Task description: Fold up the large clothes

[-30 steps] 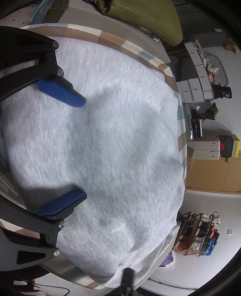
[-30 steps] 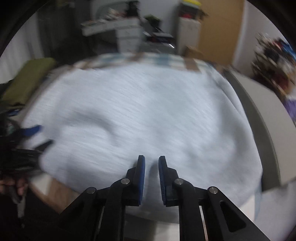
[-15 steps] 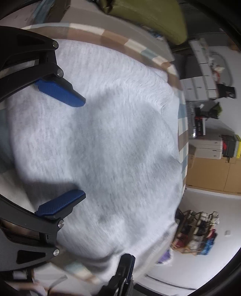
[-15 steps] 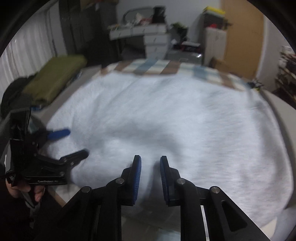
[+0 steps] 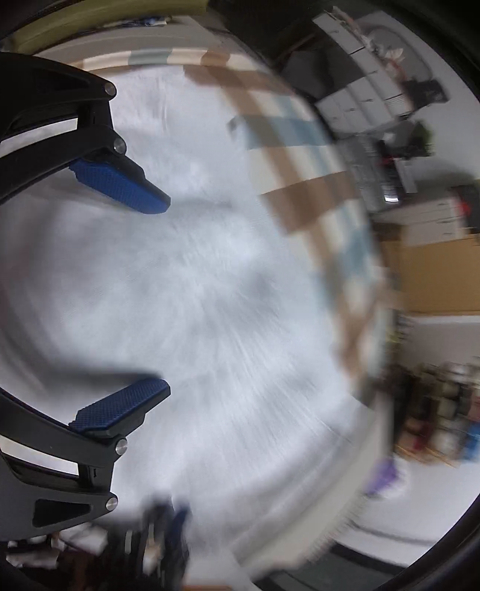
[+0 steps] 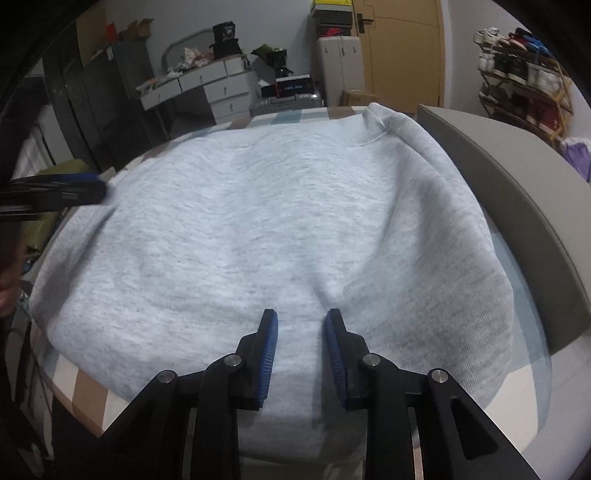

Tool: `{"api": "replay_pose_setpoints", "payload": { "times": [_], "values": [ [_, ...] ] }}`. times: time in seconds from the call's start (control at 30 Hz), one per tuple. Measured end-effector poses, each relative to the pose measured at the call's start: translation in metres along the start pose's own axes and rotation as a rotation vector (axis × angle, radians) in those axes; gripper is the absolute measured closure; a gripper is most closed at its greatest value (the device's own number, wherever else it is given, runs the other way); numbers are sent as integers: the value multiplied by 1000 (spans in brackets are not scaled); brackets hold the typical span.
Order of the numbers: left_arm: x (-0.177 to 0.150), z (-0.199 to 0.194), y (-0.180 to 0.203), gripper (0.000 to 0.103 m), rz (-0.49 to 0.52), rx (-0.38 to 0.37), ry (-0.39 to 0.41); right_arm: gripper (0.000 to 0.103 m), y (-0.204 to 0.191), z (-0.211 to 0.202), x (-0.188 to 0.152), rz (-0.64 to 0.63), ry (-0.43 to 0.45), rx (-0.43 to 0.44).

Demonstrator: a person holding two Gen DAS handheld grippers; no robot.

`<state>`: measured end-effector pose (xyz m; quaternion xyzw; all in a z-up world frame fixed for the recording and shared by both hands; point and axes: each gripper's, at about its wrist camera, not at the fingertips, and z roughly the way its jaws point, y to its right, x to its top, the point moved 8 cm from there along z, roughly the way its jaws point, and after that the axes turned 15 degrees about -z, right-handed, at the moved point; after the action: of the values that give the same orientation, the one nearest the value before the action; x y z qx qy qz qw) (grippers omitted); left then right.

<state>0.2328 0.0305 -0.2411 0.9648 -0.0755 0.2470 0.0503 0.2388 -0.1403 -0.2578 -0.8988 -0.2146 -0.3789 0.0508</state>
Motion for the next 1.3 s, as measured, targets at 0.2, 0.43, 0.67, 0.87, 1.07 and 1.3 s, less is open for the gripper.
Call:
{"api": "replay_pose_setpoints", "payload": {
  "times": [0.2, 0.43, 0.67, 0.87, 1.07, 1.3],
  "values": [
    [-4, 28, -15, 1, -108, -32, -85, 73, 2, 30, 3, 80, 47, 155],
    [-21, -45, -21, 6, -190, -79, 82, 73, -54, 93, 86, 1, 129, 340],
    [-48, -1, -47, 3, -219, -38, 28, 71, -83, 198, 96, -202, -54, 171],
    [-38, 9, -48, 1, -213, -82, 77, 69, 8, 194, 122, -99, -3, 48],
    [-47, -1, -46, 1, -216, -91, 152, 49, 91, 282, 115, 10, -177, 32],
    [-48, -6, -48, 1, -215, -94, 167, 66, 127, 271, 140, -23, -92, -112]
  ]
}}
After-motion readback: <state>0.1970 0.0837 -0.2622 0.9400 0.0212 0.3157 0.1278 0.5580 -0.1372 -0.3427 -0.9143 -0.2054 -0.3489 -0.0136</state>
